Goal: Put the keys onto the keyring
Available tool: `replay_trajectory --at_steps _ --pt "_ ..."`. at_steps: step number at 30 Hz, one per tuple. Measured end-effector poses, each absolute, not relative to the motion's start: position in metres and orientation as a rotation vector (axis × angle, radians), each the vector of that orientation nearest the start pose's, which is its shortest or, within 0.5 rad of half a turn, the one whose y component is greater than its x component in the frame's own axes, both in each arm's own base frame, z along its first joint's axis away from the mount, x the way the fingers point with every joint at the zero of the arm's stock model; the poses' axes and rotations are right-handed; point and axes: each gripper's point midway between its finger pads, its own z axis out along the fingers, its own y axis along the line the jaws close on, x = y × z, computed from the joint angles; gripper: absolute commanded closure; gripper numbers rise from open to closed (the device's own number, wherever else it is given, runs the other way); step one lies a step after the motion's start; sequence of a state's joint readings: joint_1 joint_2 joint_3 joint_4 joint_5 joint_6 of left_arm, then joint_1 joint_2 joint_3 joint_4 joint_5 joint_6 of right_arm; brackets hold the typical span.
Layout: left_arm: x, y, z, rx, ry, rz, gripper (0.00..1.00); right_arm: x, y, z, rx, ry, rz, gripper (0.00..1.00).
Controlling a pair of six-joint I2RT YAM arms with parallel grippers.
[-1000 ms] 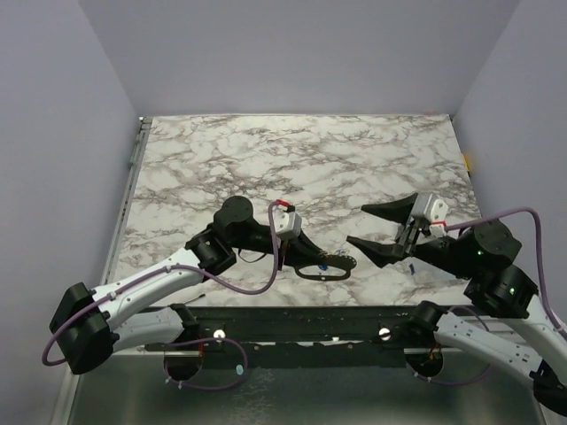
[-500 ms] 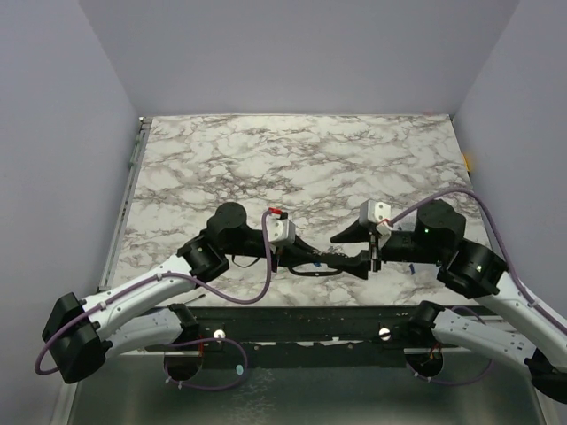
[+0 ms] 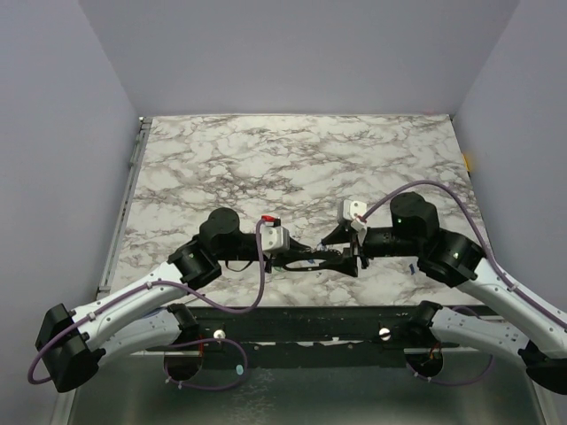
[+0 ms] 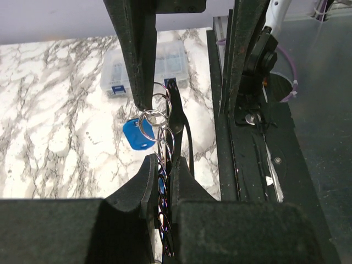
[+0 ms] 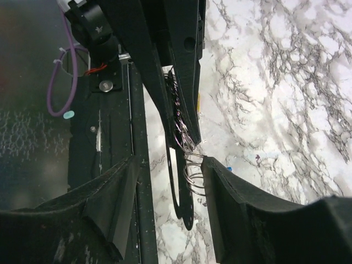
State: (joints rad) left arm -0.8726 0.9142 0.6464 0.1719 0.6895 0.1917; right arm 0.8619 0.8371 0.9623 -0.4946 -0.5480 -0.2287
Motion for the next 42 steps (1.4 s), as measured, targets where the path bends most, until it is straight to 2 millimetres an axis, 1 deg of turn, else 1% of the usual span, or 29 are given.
replay_trajectory --at_steps 5,10,19,23,25,29,31,35,39,42 --pt "0.125 -0.311 0.243 1.329 1.212 -1.072 1.00 0.124 0.271 0.269 -1.378 1.496 0.926 0.39" --pt "0.127 -0.310 0.237 1.328 1.240 -1.063 1.00 0.129 0.276 0.262 -1.409 1.500 0.909 0.38" --pt "0.126 -0.309 0.233 1.330 1.255 -1.064 1.00 0.136 0.282 0.253 -1.445 1.511 0.888 0.30" --pt "0.125 -0.309 0.238 1.329 1.229 -1.068 1.00 0.142 0.283 0.245 -1.454 1.531 0.859 0.30" --pt "0.124 -0.309 0.240 1.328 1.220 -1.070 1.00 0.144 0.283 0.242 -1.455 1.539 0.851 0.35" --pt "0.124 -0.309 0.240 1.329 1.220 -1.071 1.00 0.145 0.284 0.241 -1.460 1.531 0.846 0.54" --pt "0.124 -0.309 0.240 1.329 1.219 -1.071 1.00 0.146 0.285 0.242 -1.458 1.527 0.847 0.60" --pt "0.125 -0.309 0.241 1.325 1.221 -1.066 1.00 0.143 0.286 0.242 -1.458 1.527 0.869 0.78" --pt "0.125 -0.309 0.240 1.325 1.224 -1.066 1.00 0.139 0.287 0.241 -1.467 1.521 0.895 0.92" --pt "0.123 -0.308 0.238 1.330 1.234 -1.076 1.00 0.135 0.287 0.238 -1.477 1.515 0.911 0.99"
